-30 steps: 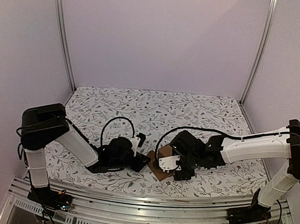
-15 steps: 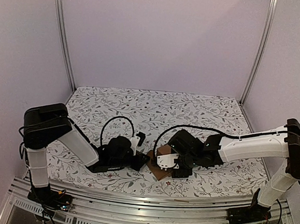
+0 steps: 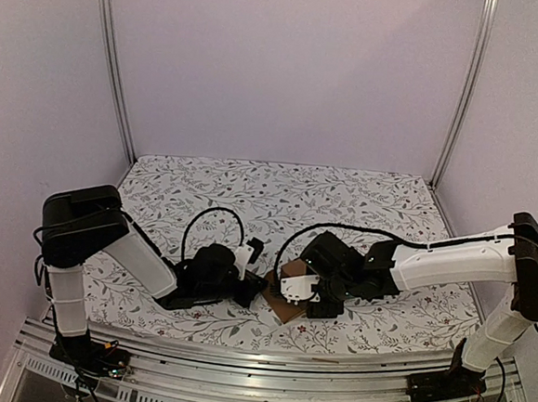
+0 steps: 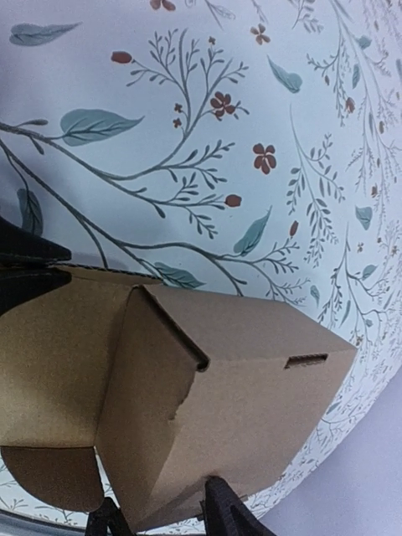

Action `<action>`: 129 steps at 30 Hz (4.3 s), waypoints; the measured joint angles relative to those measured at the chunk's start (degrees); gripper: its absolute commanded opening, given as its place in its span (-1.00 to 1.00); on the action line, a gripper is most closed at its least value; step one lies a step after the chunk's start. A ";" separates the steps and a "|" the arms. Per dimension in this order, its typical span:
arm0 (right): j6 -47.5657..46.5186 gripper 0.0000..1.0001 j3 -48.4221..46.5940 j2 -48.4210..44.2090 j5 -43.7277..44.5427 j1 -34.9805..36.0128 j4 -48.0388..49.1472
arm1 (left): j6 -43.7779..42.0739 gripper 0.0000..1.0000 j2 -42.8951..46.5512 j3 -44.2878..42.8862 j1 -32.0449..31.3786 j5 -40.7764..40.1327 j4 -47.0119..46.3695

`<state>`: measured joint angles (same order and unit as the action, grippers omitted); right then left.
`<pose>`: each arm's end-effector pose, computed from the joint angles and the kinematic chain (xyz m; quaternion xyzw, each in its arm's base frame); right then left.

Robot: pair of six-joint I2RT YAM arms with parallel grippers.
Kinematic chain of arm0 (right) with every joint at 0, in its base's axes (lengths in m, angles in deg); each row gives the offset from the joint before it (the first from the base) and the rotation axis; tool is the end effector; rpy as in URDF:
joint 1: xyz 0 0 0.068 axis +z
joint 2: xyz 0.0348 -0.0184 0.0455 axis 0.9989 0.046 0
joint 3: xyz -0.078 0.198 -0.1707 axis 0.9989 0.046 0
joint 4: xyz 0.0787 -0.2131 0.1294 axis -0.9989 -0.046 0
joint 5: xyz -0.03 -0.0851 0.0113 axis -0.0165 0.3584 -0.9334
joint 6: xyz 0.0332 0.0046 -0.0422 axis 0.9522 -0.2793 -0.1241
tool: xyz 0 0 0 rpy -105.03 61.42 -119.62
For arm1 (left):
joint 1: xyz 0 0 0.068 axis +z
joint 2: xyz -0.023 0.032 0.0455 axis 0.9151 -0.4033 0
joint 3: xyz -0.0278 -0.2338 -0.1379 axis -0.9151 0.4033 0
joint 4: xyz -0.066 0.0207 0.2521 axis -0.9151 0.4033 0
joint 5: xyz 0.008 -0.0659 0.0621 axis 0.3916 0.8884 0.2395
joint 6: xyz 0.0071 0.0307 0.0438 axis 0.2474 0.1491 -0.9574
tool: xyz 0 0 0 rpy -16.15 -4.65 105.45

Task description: Fold the paper box

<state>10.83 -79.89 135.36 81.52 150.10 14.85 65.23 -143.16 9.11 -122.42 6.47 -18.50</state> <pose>0.1550 0.2851 0.1757 -0.7198 0.6424 -0.0420 0.2597 0.1887 -0.2786 0.0847 0.2161 0.8380 -0.3097 0.3939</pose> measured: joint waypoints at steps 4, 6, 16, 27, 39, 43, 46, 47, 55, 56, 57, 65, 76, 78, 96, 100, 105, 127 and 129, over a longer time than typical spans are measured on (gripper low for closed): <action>0.13 0.42 -0.02 0.04 0.02 0.00 0.04 | -2.03 -0.97 0.24 -0.02 -0.13 -0.11 0.20; 0.26 0.42 -0.07 0.15 0.02 0.00 0.09 | -3.52 -0.97 0.46 -0.02 -0.37 -0.35 0.59; 0.76 0.42 -0.59 0.66 0.11 0.00 0.13 | -9.79 -0.90 1.75 -0.04 -3.63 -5.66 1.64; 0.98 0.42 -0.68 0.68 0.04 0.00 0.09 | -9.81 -0.95 1.95 1.03 -4.72 -9.44 -5.46; 0.98 0.43 -0.87 0.98 0.04 0.00 0.11 | -8.72 -0.38 2.54 2.40 -5.14 -10.51 -7.80; 0.98 0.43 -0.90 0.98 0.02 0.00 0.11 | -5.20 -0.29 4.81 5.51 -5.03 -12.44 -7.93; 0.98 0.43 -0.90 0.98 0.02 0.00 0.11 | -1.05 -0.28 4.63 5.95 -3.96 -11.26 -8.31; 0.96 0.43 -0.90 0.98 0.02 0.00 0.11 | 0.83 -0.29 4.15 5.97 -3.32 -10.21 -9.01; 0.96 0.43 -0.90 0.98 0.00 0.00 0.09 | 9.55 -0.49 -2.80 5.81 -0.55 -3.78 -14.69; 0.96 0.43 -0.90 0.98 0.00 0.00 0.11 | 10.14 -0.57 -3.13 5.68 -0.44 -3.21 -15.17; 0.96 0.43 -0.90 0.98 -0.02 0.00 0.09 | 10.56 -0.63 -3.41 5.62 -0.42 -2.67 -15.56; 0.96 0.43 -0.92 1.01 0.02 0.00 0.00 | 12.02 -1.00 -4.63 5.51 0.09 -0.15 -19.19; 1.01 0.44 -1.03 1.01 0.11 -0.02 -0.26 | 4.26 -1.00 -3.41 4.22 -0.35 -0.11 -15.41; 1.07 0.43 -1.03 1.01 0.15 -0.02 -0.31 | 1.77 -1.00 -2.97 3.67 -0.68 -0.61 -13.90; 2.03 0.46 -1.11 1.01 1.46 -0.02 -1.36 | -11.87 -1.00 -2.47 2.73 -5.97 -8.61 -12.09; 2.01 0.45 -1.11 1.03 1.44 -0.02 -1.36 | -13.42 -1.00 -2.69 3.04 -6.75 -10.19 -12.83; 1.99 0.46 -1.11 1.09 1.31 0.00 -1.22 | -14.82 -1.00 -2.93 4.37 -7.93 -11.82 -15.17; 0.28 0.36 -1.49 1.55 1.31 -0.20 -1.05 | -15.39 -1.00 -2.95 1.40 -8.90 -16.22 -10.19; -0.09 0.36 -1.42 1.60 1.49 -0.20 -0.92 | -15.17 -1.00 -2.16 0.72 -8.90 -16.28 -7.74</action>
<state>10.74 -81.31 136.96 83.00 149.91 13.94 50.06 -145.33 9.83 -131.32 -9.81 -26.24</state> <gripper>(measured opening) 0.685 0.008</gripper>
